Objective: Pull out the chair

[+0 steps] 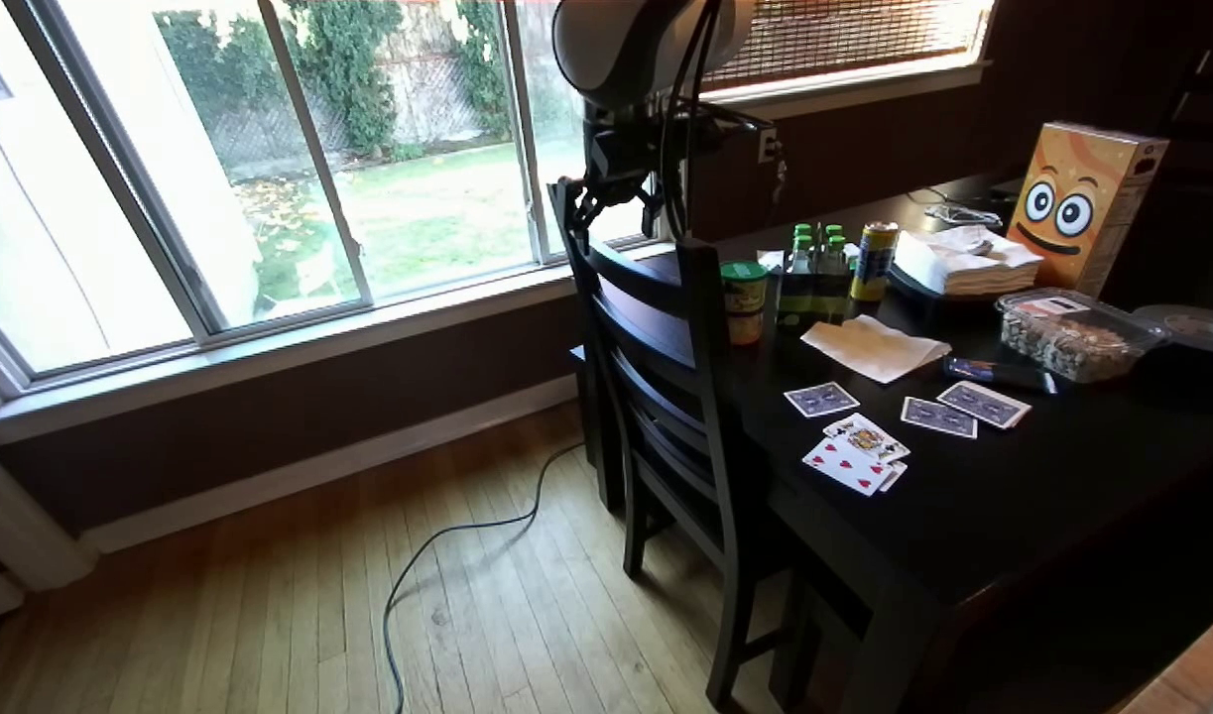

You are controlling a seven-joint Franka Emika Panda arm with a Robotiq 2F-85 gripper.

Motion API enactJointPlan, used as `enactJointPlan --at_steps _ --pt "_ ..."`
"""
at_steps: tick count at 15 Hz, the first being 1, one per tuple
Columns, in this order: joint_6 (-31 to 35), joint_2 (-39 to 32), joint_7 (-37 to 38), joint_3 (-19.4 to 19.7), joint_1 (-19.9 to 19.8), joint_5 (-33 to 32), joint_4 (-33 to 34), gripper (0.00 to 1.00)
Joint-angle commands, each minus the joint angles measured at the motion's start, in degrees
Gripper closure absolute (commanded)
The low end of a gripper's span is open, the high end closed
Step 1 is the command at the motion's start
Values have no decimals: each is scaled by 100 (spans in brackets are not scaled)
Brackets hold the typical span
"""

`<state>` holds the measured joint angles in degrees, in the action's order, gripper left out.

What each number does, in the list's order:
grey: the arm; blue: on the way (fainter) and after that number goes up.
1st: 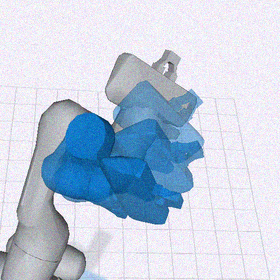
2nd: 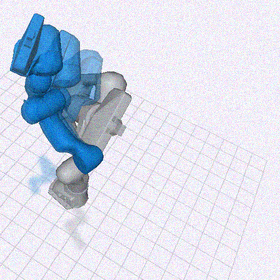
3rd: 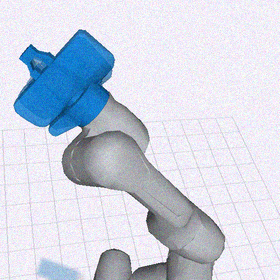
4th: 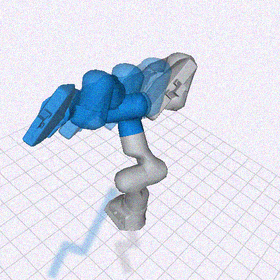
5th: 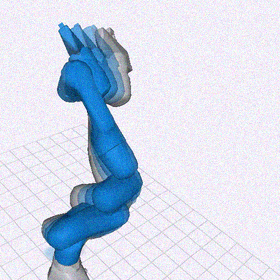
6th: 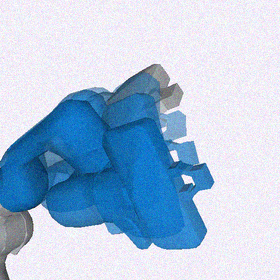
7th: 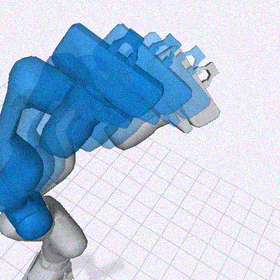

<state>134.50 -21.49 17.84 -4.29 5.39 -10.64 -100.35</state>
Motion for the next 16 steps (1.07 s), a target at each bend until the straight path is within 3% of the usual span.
enactJointPlan --at_steps 1,4,5,7,12,16 --pt "63 -110 -107 176 193 -52 -18 0" --pt "191 -190 -110 267 259 -152 -20 2" --pt "224 -212 -128 297 276 -150 -20 25" --pt "310 -232 -145 363 324 -224 -42 31" --pt "425 -284 -7 526 494 -509 -76 69" --pt "478 -332 175 670 695 -871 -116 78"
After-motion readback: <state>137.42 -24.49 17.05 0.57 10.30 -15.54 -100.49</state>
